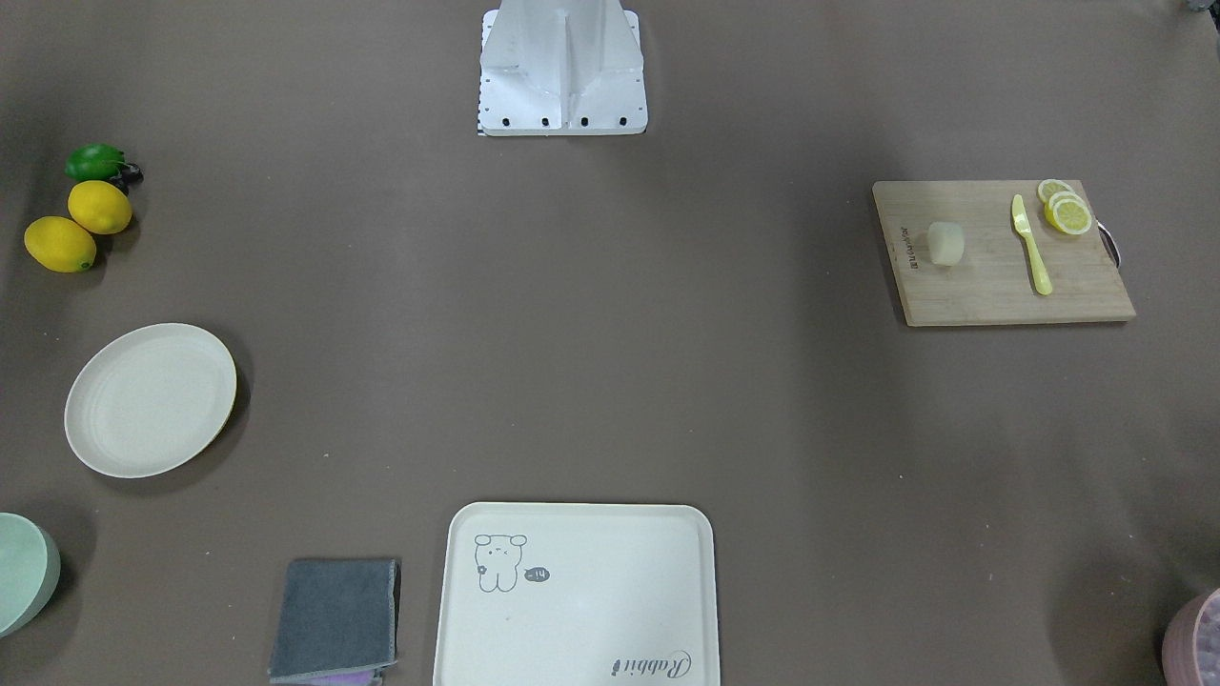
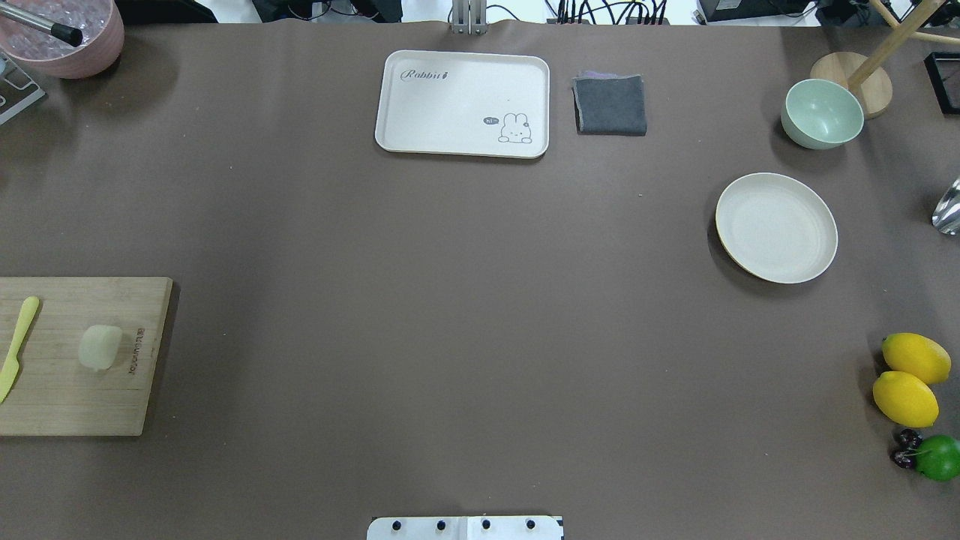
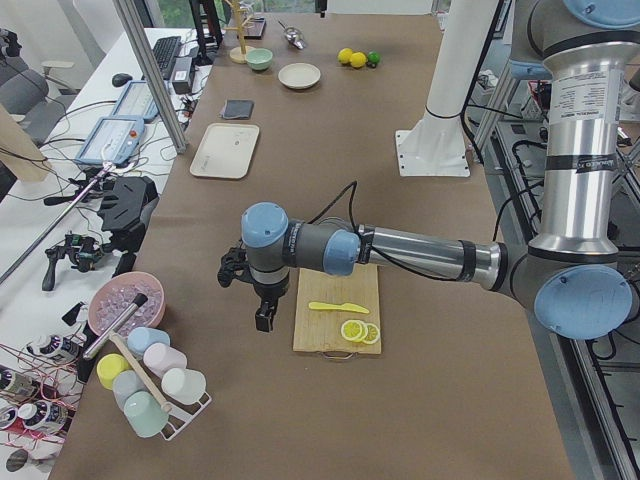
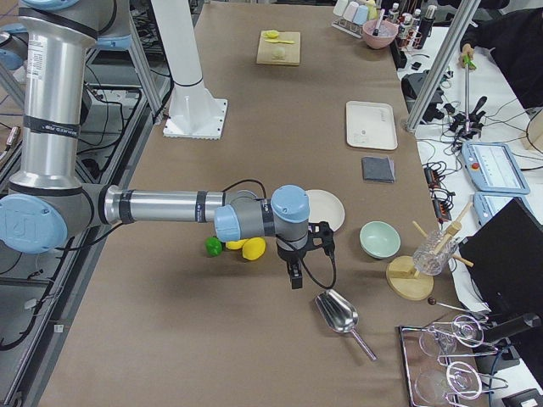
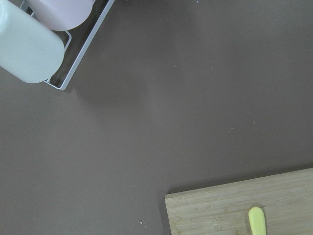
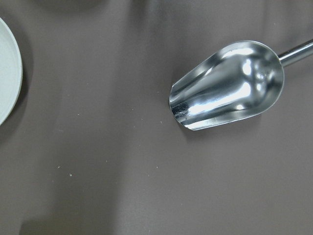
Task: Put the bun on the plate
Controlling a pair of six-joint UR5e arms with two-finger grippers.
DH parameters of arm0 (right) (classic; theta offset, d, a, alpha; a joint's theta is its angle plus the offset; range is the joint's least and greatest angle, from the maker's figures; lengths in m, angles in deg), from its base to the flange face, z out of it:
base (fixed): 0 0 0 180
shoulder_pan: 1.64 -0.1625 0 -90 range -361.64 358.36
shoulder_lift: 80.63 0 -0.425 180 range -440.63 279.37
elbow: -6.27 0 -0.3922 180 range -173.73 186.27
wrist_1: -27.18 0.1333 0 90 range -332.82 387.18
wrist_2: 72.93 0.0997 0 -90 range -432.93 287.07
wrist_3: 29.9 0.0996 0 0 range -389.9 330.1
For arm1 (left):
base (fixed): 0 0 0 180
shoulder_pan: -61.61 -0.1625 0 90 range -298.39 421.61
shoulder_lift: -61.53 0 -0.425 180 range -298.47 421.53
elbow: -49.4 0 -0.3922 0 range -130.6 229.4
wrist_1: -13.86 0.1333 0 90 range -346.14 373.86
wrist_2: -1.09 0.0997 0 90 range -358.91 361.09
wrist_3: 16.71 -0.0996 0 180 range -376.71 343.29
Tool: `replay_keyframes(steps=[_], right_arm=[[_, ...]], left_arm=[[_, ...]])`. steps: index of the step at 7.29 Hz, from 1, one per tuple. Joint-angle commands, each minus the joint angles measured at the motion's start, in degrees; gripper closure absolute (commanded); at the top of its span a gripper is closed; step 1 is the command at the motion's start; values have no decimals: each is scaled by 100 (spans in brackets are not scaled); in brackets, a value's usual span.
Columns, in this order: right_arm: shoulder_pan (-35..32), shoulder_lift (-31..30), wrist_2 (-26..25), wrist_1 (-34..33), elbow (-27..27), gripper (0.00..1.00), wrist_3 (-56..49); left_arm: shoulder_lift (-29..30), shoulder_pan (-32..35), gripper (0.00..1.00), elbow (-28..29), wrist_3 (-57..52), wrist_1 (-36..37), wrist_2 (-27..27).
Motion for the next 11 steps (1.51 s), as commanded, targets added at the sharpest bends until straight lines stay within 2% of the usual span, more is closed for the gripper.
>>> replay_keyframes(steps=[1, 4, 11], right_arm=[[4, -31, 13, 24, -19, 0, 0], [4, -40, 22, 25, -19, 0, 9], [21, -40, 4, 42, 25, 0, 0]], left_arm=[[-104, -7, 2, -29, 16, -19, -2], [-254, -16, 2, -47, 59, -352, -2], [-201, -200, 3, -170, 42, -371, -2]])
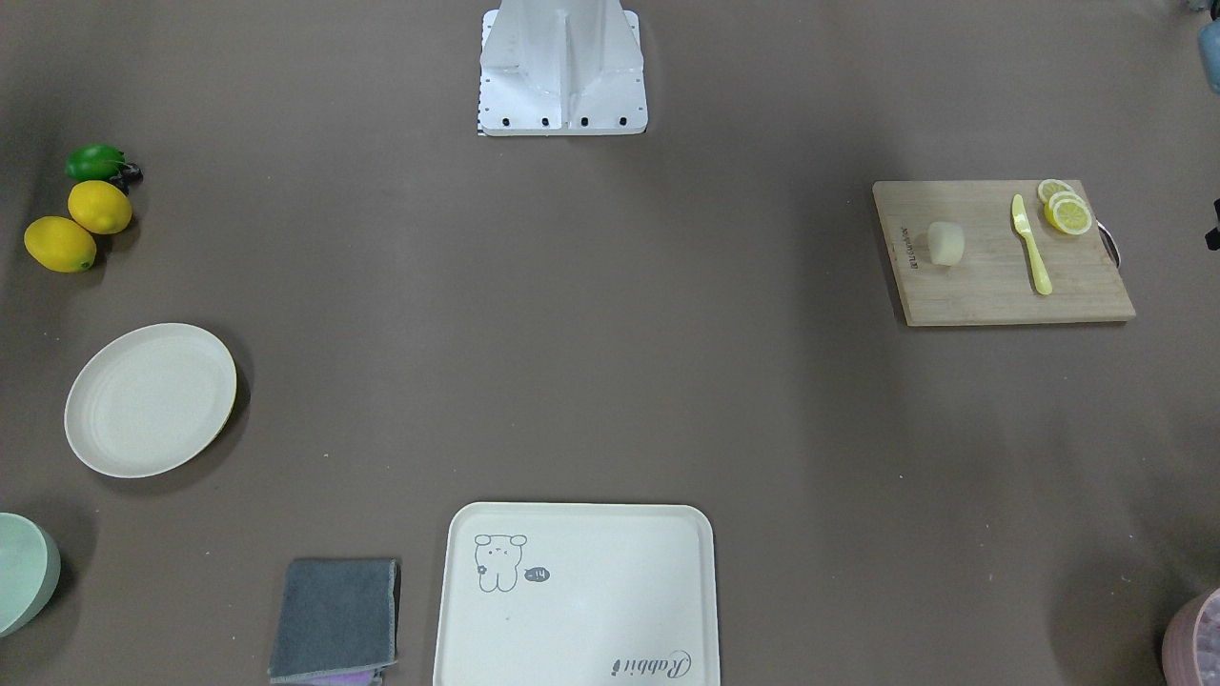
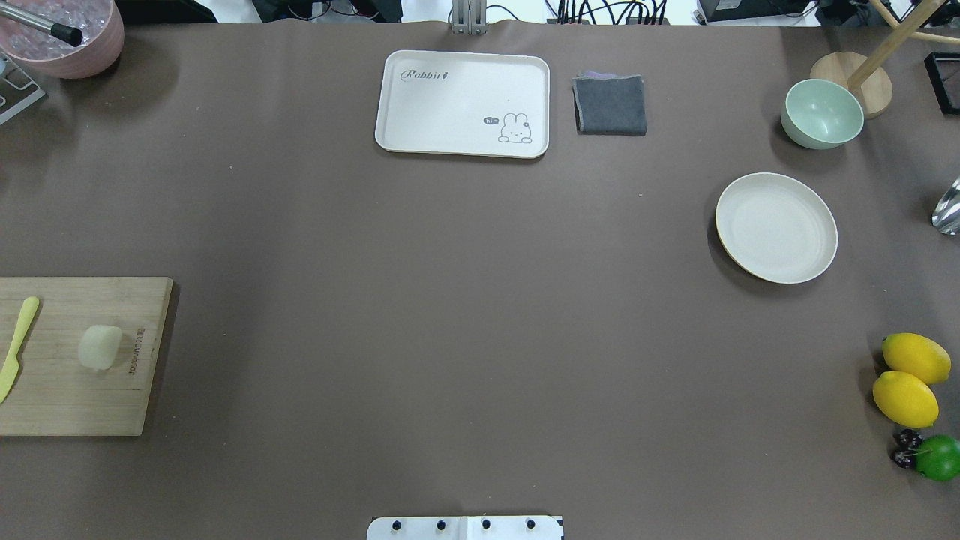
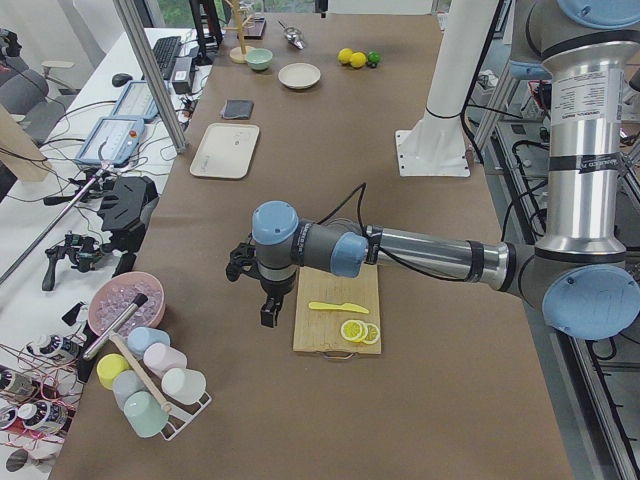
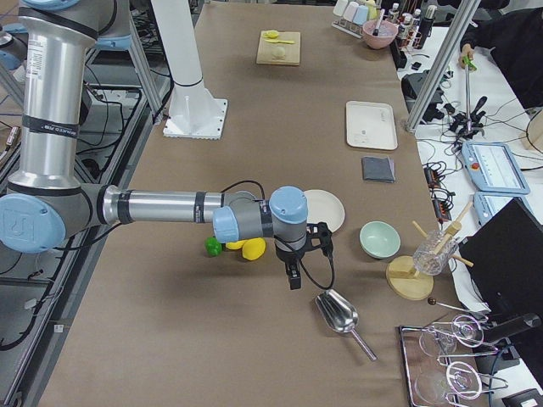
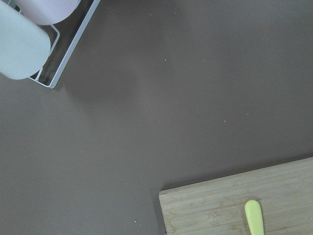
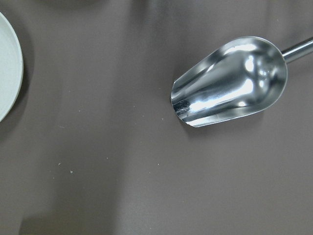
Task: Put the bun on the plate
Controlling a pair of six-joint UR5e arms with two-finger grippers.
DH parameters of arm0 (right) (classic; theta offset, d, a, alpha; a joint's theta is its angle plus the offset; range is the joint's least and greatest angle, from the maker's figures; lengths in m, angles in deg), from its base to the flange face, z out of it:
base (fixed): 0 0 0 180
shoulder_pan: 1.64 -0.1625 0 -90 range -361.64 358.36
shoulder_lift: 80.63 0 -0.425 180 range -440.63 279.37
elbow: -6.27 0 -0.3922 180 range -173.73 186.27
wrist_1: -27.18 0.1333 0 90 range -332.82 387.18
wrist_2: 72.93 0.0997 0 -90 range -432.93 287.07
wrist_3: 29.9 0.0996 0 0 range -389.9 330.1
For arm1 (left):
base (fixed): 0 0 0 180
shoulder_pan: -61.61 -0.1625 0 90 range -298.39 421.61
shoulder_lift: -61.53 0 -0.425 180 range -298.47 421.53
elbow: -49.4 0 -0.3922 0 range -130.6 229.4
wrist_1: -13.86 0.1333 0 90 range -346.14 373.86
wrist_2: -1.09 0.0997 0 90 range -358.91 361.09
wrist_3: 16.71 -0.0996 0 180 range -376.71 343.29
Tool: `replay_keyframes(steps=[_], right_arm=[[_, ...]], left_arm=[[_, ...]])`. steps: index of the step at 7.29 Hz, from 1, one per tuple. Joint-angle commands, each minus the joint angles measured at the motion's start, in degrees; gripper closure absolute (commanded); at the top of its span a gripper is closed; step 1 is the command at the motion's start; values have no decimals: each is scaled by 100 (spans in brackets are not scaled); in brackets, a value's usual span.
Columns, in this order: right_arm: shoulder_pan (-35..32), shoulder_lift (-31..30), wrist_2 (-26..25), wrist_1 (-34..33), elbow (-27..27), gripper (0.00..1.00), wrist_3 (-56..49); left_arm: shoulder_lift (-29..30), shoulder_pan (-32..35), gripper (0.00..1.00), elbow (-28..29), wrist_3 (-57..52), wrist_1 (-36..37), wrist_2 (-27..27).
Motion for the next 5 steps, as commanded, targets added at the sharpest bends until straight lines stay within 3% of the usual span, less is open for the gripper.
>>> replay_keyframes(steps=[1, 5], right_arm=[[2, 0, -1, 0, 23, 0, -1], [2, -26, 184, 0, 41, 0, 43]], left_arm=[[-14, -19, 3, 57, -6, 14, 0], [3, -19, 2, 145, 30, 5, 8]])
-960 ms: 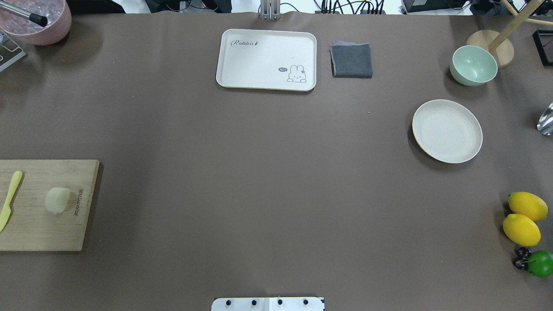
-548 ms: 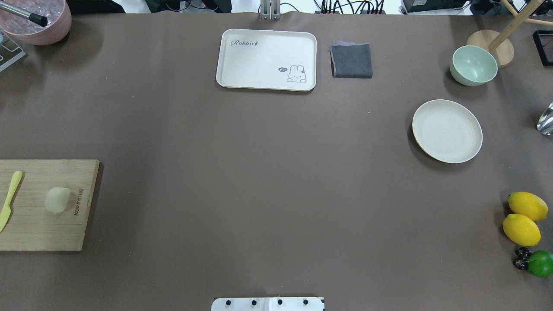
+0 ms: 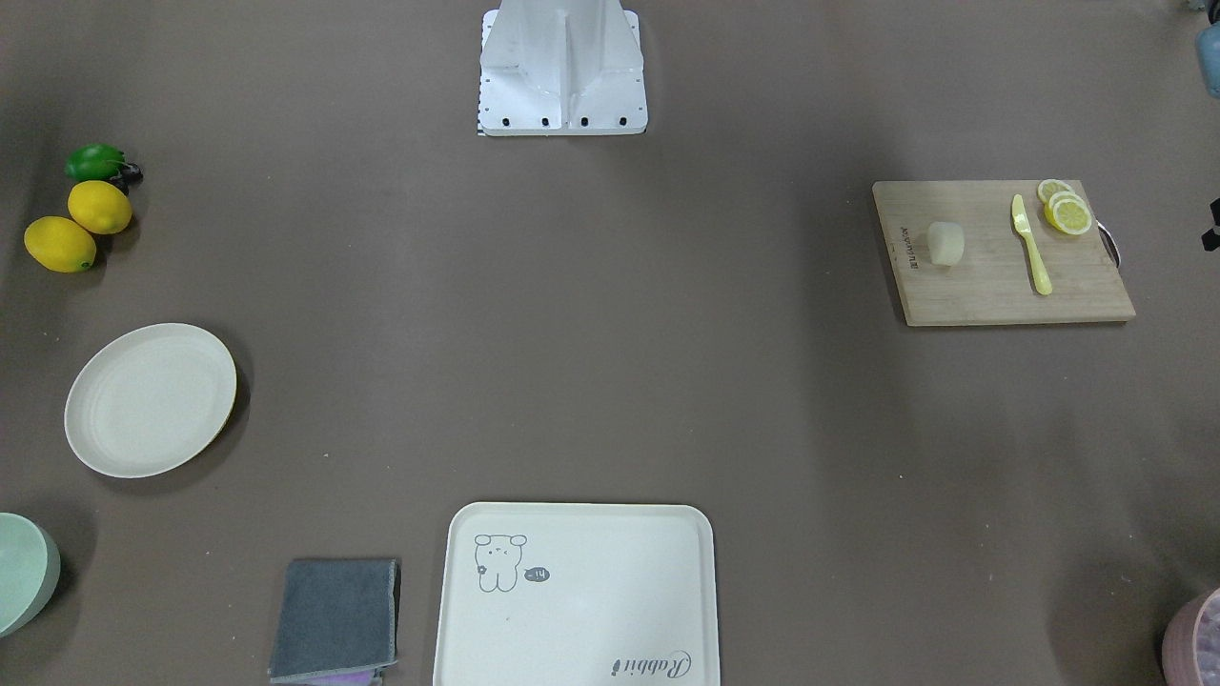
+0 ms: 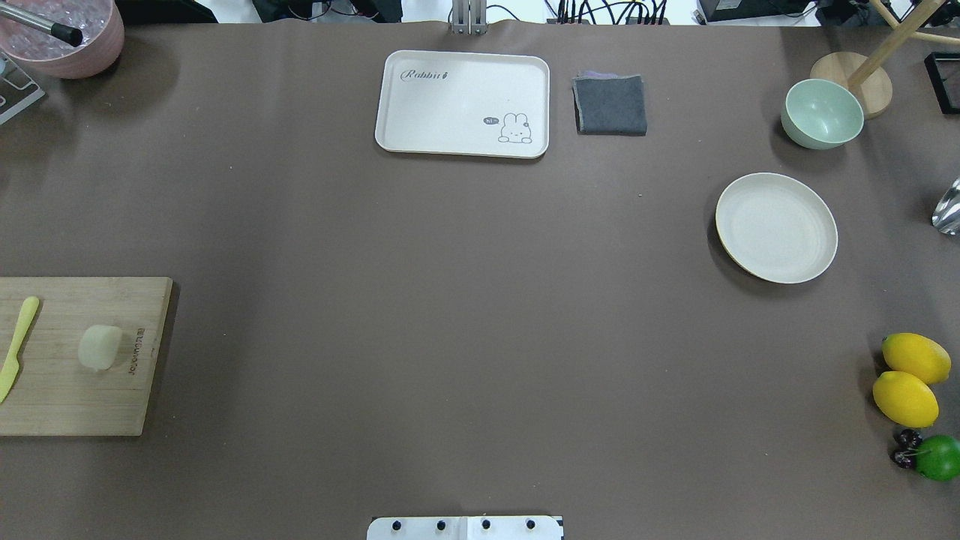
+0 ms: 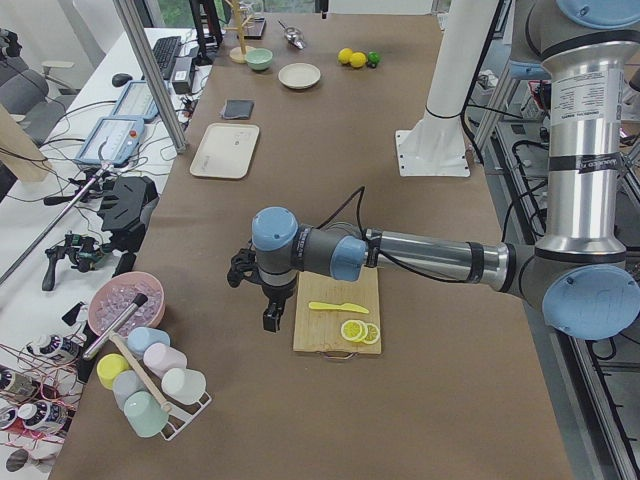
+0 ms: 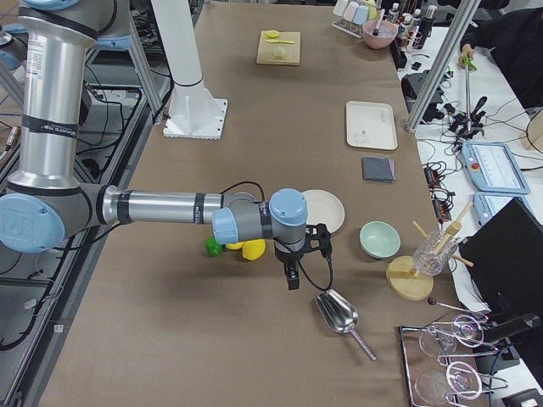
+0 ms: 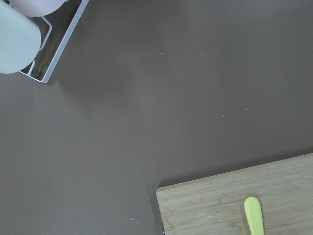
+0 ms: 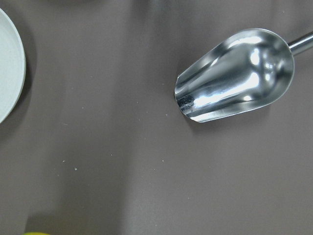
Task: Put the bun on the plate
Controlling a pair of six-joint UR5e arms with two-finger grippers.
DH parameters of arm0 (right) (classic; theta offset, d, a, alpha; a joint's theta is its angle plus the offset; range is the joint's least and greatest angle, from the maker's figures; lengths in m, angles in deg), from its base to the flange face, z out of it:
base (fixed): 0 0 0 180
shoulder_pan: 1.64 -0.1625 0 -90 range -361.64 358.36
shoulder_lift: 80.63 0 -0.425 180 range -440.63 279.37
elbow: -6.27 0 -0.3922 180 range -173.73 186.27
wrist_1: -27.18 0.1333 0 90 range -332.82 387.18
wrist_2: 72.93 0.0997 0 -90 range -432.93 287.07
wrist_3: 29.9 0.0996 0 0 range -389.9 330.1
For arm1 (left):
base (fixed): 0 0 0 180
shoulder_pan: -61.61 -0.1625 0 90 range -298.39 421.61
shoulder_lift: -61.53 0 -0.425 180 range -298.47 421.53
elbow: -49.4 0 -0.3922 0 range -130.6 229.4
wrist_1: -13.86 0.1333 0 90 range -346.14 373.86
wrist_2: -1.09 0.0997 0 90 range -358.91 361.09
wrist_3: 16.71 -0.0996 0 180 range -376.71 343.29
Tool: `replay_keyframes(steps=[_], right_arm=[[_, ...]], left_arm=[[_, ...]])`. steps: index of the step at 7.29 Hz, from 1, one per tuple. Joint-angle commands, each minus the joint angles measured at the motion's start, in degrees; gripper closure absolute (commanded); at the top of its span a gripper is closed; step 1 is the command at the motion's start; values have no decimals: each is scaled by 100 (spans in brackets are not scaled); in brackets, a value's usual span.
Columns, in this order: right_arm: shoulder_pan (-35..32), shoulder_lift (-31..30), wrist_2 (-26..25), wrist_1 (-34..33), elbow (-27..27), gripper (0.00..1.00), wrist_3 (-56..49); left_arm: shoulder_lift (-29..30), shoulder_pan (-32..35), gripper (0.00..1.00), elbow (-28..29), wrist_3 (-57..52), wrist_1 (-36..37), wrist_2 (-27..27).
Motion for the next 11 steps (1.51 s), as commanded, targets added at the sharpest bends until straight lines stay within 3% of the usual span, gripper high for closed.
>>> replay_keyframes(steps=[1, 4, 6, 8, 10, 11], right_arm=[[0, -17, 272, -3, 11, 0, 38], [9, -26, 976, 15, 81, 0, -5], [227, 44, 969, 723, 116, 0, 64], [561, 455, 978, 744, 256, 1, 326], [1070, 1184, 908, 762, 633, 3, 1335], [1290, 1379, 855, 762, 774, 10, 1365]], left_arm=[[20, -18, 2, 23, -1, -7, 9], [3, -44, 2, 23, -1, -7, 9], [-6, -44, 2, 15, 8, -7, 9], [11, -44, 2, 41, -1, -7, 18], [11, -44, 2, 23, -1, -7, 9], [3, -44, 2, 23, -1, -7, 1]])
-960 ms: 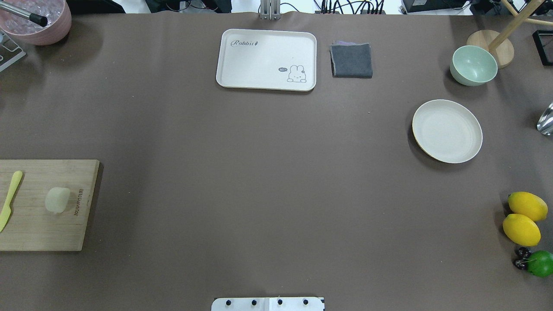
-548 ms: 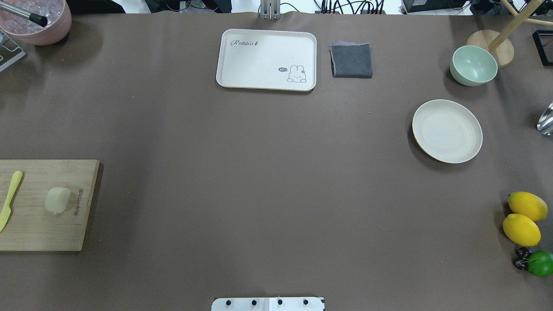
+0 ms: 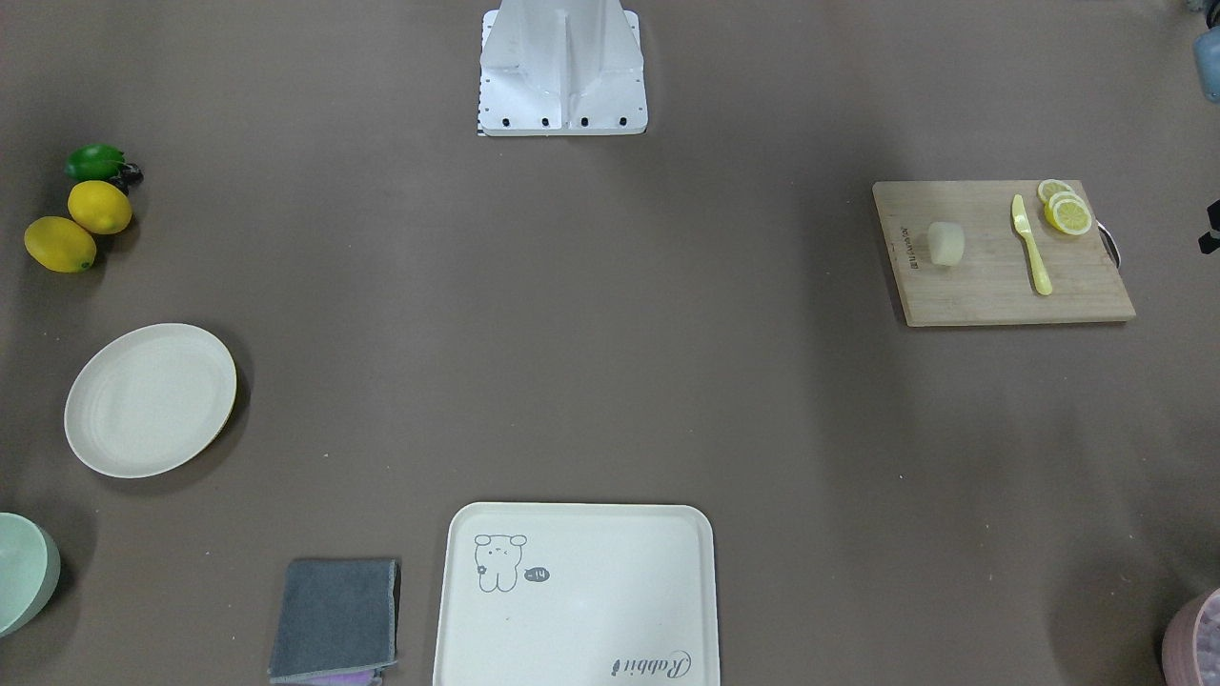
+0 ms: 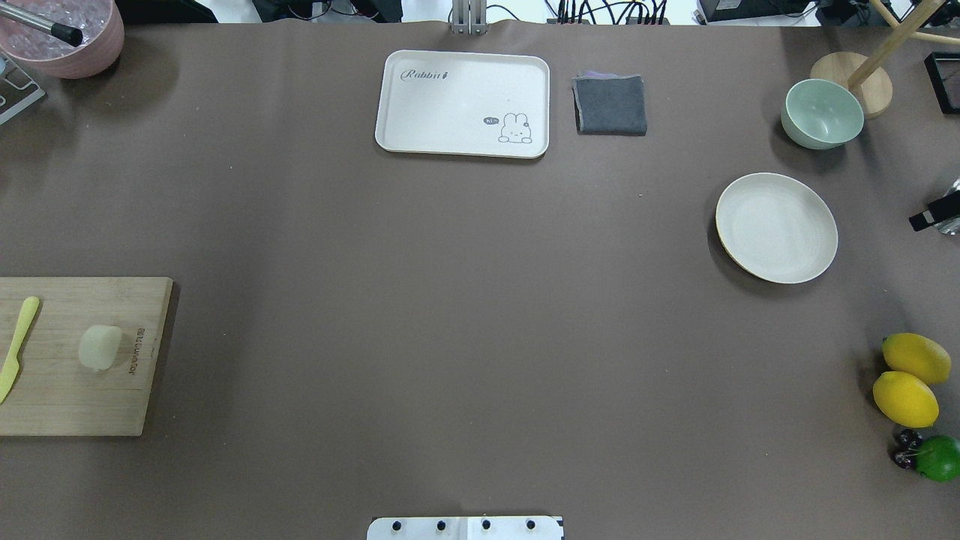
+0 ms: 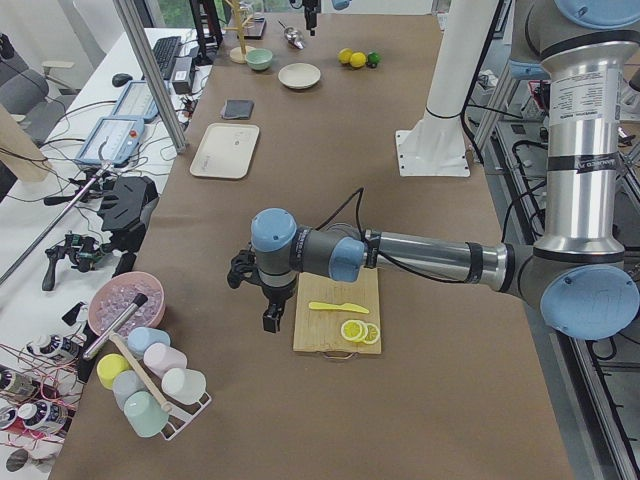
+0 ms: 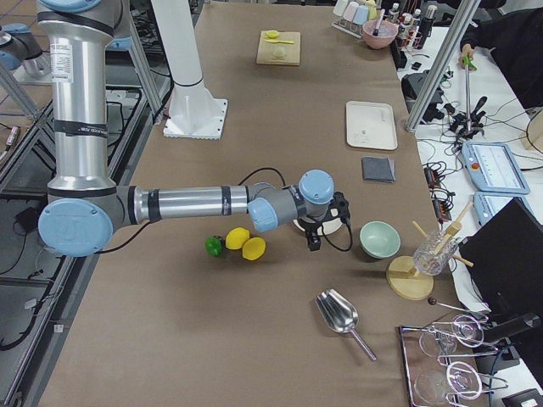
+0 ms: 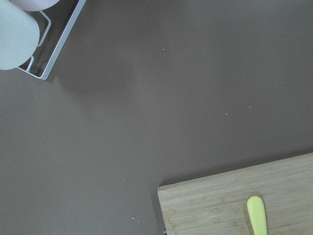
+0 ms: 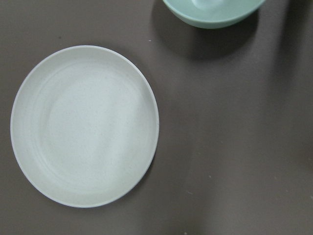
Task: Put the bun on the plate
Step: 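Reach the right gripper to the white plate and grasp its rim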
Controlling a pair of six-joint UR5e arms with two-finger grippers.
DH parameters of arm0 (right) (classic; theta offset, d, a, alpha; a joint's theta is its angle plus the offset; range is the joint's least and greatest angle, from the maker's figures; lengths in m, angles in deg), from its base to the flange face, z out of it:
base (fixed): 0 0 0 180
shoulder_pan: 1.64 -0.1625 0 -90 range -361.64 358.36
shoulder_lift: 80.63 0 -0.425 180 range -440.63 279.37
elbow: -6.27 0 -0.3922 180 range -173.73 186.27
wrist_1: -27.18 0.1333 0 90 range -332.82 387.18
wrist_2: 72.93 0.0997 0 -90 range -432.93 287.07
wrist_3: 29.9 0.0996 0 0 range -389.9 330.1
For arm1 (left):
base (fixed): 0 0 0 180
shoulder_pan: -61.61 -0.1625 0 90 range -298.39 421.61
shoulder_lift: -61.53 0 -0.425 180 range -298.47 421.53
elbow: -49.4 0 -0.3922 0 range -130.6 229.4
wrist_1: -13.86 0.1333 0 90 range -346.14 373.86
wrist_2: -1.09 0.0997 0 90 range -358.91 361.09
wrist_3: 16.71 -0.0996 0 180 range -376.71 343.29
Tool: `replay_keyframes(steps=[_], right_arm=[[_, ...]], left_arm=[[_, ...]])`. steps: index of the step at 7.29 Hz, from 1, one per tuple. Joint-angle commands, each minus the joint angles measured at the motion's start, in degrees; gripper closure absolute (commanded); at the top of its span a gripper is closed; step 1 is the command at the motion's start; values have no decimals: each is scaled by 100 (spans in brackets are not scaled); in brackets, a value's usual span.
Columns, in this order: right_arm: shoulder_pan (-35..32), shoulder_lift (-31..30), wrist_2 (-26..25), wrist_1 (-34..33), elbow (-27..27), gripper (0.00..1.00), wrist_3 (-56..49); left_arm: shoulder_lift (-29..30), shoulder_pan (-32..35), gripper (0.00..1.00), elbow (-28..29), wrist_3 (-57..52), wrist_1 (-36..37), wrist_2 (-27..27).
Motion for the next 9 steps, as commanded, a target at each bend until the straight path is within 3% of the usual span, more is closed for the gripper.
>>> replay_keyframes(steps=[1, 2, 3, 5, 9], right_arm=[[500, 693, -106, 6, 531, 19, 367], [772, 940, -158, 206, 926, 21, 620], [827, 943, -220, 896, 1391, 28, 640], [836, 952, -194, 1069, 1371, 38, 1496], [862, 951, -466, 1061, 1606, 44, 1563]], left_arm=[[-24, 0, 2, -16, 0, 0, -9], [-41, 0, 2, -25, 0, 0, -9], [-41, 0, 2, -16, 0, 0, -9], [-59, 0, 2, -43, 0, 0, -44], [-59, 0, 2, -69, 209, -9, -53]])
